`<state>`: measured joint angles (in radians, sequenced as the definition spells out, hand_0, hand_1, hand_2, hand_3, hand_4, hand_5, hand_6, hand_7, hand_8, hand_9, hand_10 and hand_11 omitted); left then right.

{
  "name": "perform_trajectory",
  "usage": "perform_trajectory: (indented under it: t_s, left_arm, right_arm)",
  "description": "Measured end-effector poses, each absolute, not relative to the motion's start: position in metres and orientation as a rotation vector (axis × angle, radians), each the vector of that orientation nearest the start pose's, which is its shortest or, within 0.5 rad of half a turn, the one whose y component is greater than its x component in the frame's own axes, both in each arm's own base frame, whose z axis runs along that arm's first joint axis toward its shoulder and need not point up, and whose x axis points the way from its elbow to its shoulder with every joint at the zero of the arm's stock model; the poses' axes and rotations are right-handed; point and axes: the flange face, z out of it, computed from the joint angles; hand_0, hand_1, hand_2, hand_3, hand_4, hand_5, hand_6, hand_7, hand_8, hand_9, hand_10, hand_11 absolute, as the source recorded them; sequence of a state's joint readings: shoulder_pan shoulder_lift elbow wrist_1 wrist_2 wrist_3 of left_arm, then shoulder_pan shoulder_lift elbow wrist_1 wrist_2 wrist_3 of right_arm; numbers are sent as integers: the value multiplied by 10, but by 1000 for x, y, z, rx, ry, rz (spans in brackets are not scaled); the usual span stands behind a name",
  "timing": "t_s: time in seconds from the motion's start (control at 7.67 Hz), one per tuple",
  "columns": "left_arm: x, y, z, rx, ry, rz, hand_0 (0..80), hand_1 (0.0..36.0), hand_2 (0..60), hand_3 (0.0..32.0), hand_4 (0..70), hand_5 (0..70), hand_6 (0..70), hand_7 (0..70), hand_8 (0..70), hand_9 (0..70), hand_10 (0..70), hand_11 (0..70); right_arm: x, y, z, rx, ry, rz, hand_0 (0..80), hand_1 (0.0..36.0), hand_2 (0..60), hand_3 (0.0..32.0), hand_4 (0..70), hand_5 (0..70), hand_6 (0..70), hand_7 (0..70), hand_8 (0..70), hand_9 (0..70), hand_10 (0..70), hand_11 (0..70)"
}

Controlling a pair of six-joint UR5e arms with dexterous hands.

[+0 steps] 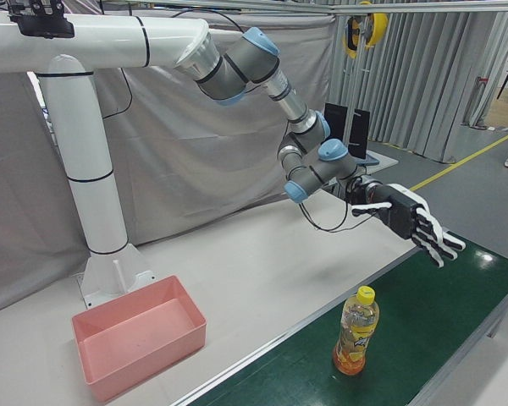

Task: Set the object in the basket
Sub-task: 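Move the left hand toward the orange juice bottle on the conveyor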

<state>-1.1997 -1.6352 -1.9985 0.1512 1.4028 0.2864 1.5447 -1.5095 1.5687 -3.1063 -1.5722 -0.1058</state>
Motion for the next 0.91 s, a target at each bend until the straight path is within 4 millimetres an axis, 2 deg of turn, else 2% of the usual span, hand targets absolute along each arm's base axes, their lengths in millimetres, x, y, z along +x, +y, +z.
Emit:
perform_trajectory:
  t_s: [0.13,0.26,0.39,0.52,0.65,0.91]
  left_arm:
    - [76,-533,449,2,2393,-1647,570,137,0,0,63,171,0,0,22,30,43,84]
    - [110,-559,441,-31,2412,-1627,596,158,0,0,79,178,0,0,20,28,51,97]
    - [138,-583,438,-52,2420,-1614,595,161,0,0,89,186,0,0,23,33,53,100]
    - [157,-604,444,-58,2417,-1614,602,168,0,0,82,185,0,0,21,29,44,88]
    - [166,-616,448,-57,2413,-1614,599,167,0,0,78,178,0,0,25,34,44,87]
    - [173,-621,456,-51,2404,-1613,586,159,0,0,66,170,0,0,31,43,42,84]
  right_arm:
    - [119,-529,653,-94,2391,-2171,0,0,0,0,0,0,0,0,0,0,0,0]
    - [119,-529,653,-94,2391,-2171,0,0,0,0,0,0,0,0,0,0,0,0]
    - [119,-529,653,-94,2391,-2171,0,0,0,0,0,0,0,0,0,0,0,0]
    - [119,-529,653,-94,2392,-2171,0,0,0,0,0,0,0,0,0,0,0,0]
    - [119,-529,653,-93,2391,-2171,0,0,0,0,0,0,0,0,0,0,0,0]
    - [119,-529,653,-93,2391,-2171,0,0,0,0,0,0,0,0,0,0,0,0]
